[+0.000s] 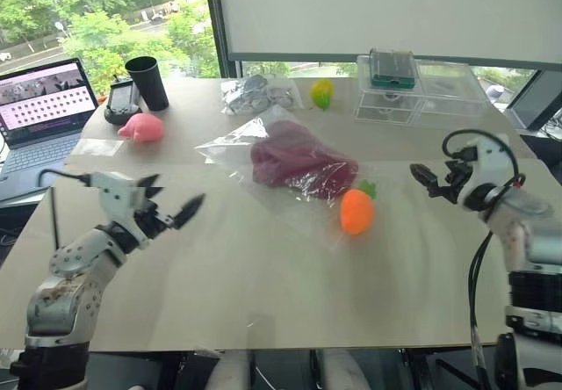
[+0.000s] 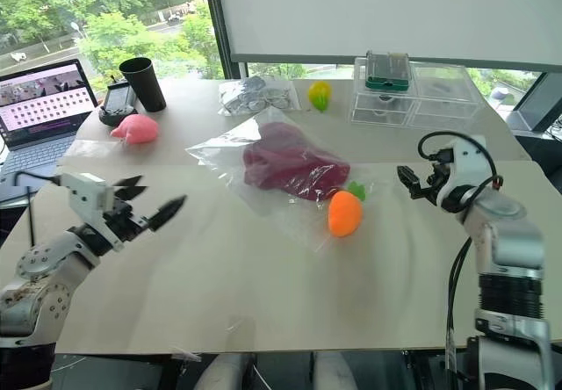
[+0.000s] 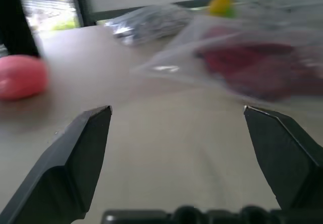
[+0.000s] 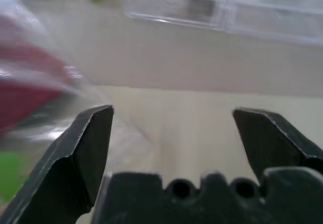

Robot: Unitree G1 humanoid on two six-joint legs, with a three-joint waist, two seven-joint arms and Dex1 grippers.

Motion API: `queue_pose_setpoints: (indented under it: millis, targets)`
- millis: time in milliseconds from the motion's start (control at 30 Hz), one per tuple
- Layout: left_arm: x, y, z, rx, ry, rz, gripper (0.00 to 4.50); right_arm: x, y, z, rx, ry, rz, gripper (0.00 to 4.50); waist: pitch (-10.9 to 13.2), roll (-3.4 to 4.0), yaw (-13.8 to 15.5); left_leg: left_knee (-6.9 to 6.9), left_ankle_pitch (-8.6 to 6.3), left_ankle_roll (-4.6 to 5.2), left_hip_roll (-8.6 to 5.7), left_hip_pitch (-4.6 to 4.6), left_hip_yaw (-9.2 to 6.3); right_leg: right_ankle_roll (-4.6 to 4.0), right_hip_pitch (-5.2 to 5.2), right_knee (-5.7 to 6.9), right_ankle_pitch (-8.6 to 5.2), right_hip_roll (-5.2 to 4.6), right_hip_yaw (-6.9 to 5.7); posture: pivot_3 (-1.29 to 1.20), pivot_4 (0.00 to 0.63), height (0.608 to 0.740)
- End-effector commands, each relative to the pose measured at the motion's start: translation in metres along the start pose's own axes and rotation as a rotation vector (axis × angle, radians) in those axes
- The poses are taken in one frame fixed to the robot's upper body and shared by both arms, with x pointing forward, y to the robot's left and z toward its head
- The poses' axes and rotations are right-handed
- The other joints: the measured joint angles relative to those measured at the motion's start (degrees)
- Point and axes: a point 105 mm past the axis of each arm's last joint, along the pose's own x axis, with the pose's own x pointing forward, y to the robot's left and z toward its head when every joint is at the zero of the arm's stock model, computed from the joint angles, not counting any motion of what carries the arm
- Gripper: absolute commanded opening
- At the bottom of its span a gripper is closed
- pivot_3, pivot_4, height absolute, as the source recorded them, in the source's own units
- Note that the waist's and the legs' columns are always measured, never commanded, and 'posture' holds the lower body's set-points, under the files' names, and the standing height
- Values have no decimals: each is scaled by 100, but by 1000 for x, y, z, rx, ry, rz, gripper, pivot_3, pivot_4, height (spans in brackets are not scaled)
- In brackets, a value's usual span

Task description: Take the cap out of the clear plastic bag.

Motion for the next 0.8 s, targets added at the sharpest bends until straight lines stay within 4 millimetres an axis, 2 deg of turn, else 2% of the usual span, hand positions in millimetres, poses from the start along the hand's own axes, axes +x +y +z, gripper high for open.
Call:
queue_pose_setpoints:
  millis: [33,133,200,333,433,633,733,800]
  targets:
    - [-5,-29,13,-3,30,-186,4500,-29,35,28,-82,7,263,4458,1,0,-11,-1,-2,3,5,-6,1,11,-11,0,-7,4,0,0,150,740]
    - [-12,-41,19,-2,68,-302,4500,-74,68,27,-181,119,571,4458,8,-2,29,3,-2,3,10,-16,3,28,-23,1,-21,9,-3,0,150,740]
    - [-14,-46,21,10,94,-369,4500,-95,79,28,-205,174,704,4458,14,0,79,5,-2,3,12,-18,5,24,-25,1,-24,8,-5,0,150,740]
    - [-14,-51,19,38,122,-426,4500,-97,76,27,-262,216,679,4458,22,-11,73,19,-2,1,19,-17,24,22,-23,-2,-16,6,-4,0,150,740]
    - [-11,-53,18,34,117,-431,4500,-95,83,24,-262,208,683,4458,34,-30,84,23,-2,0,46,-14,42,-7,-25,-4,-24,7,-4,0,150,740]
    - [-9,-60,17,29,127,-478,4500,-95,92,18,-263,215,690,4458,37,-33,100,22,-2,-1,60,-32,72,21,-42,-5,-6,11,-2,0,150,740]
    - [-8,-50,21,-3,118,-477,4500,-96,99,19,-268,210,708,4458,40,-37,105,23,-2,-1,60,-33,76,22,-41,-5,-5,11,0,0,150,740]
    - [3,-28,15,9,140,-421,4500,-97,105,19,-271,200,724,4458,40,-37,109,24,-2,-1,60,-30,78,22,-39,-3,-5,12,0,0,150,740]
